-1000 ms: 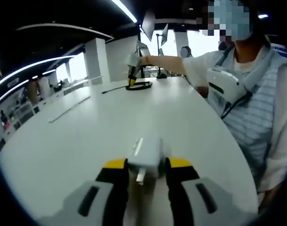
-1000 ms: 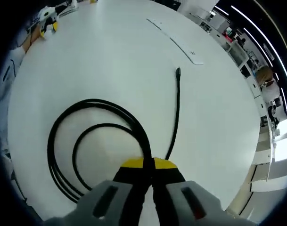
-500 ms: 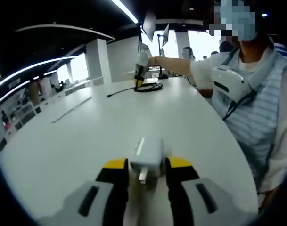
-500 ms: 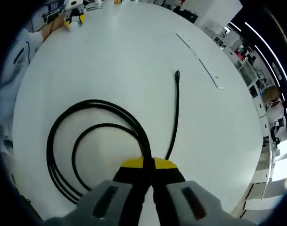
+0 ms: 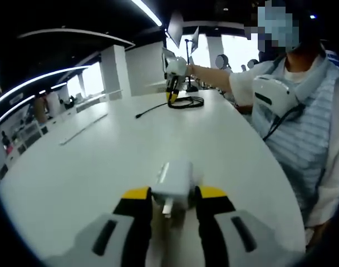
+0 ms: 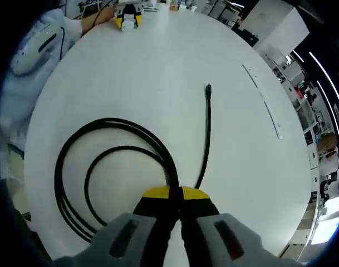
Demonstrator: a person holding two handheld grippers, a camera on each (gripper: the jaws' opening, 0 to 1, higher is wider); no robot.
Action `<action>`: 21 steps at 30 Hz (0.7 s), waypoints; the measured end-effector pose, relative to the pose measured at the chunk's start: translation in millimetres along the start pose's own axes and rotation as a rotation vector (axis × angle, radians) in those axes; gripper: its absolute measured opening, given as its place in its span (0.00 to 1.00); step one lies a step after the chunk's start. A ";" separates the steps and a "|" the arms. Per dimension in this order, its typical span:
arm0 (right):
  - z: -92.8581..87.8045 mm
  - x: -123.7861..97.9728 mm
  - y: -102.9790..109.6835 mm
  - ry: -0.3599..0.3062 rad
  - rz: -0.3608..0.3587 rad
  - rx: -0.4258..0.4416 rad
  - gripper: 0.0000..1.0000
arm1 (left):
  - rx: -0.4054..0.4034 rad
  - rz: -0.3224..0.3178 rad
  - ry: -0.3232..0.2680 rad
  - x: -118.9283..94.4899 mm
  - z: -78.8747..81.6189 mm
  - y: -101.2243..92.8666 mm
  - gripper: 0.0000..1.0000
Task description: Plug the desk Type‑C cable into the charger adapter.
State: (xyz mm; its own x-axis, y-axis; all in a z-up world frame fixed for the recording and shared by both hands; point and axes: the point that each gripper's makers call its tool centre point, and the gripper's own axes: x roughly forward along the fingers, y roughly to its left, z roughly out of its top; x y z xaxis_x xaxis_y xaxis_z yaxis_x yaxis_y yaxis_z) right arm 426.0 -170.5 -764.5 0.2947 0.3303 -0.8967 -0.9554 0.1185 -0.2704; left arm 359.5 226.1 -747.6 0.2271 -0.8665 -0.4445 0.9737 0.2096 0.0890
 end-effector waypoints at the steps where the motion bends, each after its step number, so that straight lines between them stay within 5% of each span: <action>1: 1.9 -0.1 2.3 -0.005 0.004 -0.006 0.02 | 0.000 0.000 -0.002 -0.7 0.1 0.4 0.30; 21: 45.7 -3.4 72.6 -0.076 0.146 -0.214 0.02 | 0.008 0.003 0.000 -2.7 -0.2 1.8 0.30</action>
State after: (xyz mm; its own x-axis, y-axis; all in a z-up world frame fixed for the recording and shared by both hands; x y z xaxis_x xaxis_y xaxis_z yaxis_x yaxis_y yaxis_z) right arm 356.4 -120.3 -765.0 0.1464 0.4002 -0.9047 -0.9674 -0.1331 -0.2154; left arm 360.6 228.9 -746.5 0.2297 -0.8661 -0.4439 0.9732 0.2082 0.0974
